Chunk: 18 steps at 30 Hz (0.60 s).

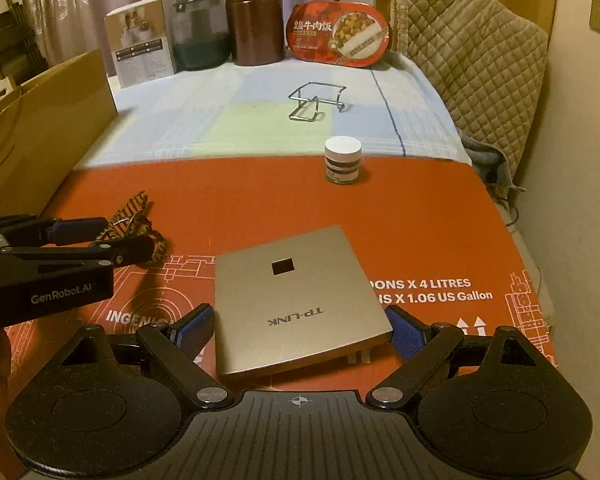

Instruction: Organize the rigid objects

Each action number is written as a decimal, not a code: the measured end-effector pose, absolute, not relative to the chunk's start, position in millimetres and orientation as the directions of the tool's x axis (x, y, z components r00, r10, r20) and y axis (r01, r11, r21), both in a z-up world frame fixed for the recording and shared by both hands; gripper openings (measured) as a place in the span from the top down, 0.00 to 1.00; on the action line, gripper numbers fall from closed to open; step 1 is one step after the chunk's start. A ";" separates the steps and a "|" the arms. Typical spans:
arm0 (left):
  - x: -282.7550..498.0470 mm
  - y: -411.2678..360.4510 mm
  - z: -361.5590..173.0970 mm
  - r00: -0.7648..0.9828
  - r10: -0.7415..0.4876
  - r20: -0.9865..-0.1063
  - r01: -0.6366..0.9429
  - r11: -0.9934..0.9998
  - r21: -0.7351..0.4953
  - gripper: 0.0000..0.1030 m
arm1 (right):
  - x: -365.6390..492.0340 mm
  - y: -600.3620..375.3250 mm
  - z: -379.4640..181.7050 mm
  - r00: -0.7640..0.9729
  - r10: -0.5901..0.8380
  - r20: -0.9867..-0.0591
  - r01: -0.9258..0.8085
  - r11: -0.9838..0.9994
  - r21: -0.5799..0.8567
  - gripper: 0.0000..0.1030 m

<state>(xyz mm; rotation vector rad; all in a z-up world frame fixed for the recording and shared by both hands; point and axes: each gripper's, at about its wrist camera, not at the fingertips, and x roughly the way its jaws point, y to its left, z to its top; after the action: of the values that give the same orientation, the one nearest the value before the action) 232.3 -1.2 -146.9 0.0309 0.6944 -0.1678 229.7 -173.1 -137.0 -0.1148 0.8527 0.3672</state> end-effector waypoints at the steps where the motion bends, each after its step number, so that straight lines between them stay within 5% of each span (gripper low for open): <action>1: 232.0 -0.8 -147.3 0.755 -0.144 -0.639 0.164 0.986 -0.029 0.54 | 230.0 -171.9 -138.7 0.595 0.271 -0.757 -0.366 0.930 0.045 0.15; 10: 230.7 6.1 -147.7 0.755 -0.156 -0.637 0.161 0.986 -0.050 0.54 | 241.1 -158.3 -149.6 0.613 0.273 -0.741 -0.469 0.881 -0.064 0.08; 18: 231.8 3.6 -150.4 0.748 -0.167 -0.643 0.165 0.984 -0.063 0.54 | 255.0 -163.7 -151.1 0.561 0.323 -0.762 -0.502 0.865 -0.003 0.08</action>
<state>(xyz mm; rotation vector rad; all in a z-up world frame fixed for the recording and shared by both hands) 231.8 3.6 -150.4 -0.0023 0.7034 -0.1815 255.0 -163.7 -151.1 -0.2308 0.8454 0.4914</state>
